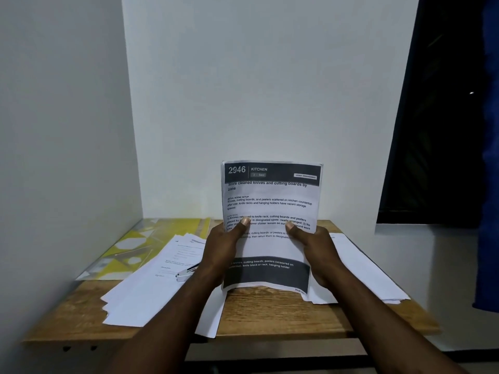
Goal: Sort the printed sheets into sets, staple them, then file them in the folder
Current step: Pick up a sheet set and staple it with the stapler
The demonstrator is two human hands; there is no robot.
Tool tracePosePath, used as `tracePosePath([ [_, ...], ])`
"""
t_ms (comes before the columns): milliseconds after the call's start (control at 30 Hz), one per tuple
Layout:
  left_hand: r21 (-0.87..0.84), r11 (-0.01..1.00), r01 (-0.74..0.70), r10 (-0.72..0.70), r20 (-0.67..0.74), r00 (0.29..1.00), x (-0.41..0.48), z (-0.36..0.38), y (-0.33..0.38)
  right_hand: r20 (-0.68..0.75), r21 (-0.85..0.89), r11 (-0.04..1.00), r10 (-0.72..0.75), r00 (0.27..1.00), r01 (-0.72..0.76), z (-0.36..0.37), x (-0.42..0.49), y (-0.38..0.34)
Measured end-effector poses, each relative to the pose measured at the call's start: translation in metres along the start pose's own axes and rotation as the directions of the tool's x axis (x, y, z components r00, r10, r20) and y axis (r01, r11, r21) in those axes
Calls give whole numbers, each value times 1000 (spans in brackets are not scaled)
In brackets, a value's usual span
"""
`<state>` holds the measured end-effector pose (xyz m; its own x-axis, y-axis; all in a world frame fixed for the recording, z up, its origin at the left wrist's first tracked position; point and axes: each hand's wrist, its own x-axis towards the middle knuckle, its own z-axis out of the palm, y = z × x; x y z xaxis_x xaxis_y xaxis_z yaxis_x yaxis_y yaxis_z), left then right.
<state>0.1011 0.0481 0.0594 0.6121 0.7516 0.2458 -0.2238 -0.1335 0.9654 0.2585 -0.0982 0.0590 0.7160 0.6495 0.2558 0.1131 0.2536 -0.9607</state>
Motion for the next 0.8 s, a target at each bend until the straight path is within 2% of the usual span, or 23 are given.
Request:
tracePosePath([
  [200,76,997,-24,24,0,1000,-2,-2,-1,2,-83,997,11,1000,-10,-3,-3,9],
  [367,29,999,20,-22,50,999,-5,-4,4,-2,-67,997,31,1000,-31,-4,-5,10],
  [567,57,995,80,-87,121,989,-7,-9,5,1,-52,998,39,999,-39,-2,-9,14],
  [800,94,993,72,-81,101,992,-6,-11,10,-50,-138,990,10,999,-16,3,-5,8],
])
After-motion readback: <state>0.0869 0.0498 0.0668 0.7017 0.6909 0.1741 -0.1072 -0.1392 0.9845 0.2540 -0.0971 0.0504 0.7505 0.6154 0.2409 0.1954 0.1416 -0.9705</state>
